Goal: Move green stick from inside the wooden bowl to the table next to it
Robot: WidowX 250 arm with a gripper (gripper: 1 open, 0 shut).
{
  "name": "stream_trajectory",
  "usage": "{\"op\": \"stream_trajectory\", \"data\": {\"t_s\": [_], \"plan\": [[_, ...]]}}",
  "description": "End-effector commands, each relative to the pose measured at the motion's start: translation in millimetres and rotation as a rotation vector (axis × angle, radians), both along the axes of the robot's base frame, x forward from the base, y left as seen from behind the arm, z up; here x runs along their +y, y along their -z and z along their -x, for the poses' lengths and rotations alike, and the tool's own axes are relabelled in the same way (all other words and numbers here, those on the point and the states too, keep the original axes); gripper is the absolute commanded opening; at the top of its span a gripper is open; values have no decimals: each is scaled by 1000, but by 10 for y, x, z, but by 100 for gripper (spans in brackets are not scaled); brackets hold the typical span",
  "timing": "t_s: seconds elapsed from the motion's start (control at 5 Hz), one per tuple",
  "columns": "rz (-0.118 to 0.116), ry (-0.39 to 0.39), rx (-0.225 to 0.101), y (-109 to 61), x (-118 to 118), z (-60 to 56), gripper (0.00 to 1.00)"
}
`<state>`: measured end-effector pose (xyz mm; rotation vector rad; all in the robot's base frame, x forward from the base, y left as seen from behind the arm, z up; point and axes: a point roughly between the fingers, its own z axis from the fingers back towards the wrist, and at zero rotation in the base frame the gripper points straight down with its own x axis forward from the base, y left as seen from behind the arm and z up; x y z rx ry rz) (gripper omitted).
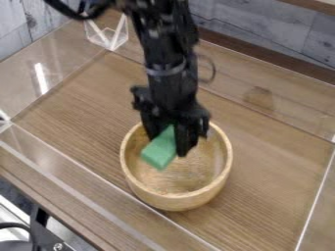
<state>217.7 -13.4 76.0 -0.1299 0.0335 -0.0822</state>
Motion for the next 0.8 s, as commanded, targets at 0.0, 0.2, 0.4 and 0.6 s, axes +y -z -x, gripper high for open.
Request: {"op": "stream_trajectory", "data": {"t_s": [0.0,0.2,0.4,0.6], "plan": [[37,-22,-108,-415,-15,-165,0],[40,-10,-110,-390,-57,-147,0],[43,-5,-80,-312,-68,-101,0],[46,-3,-61,-266,-83,-70,0]]}}
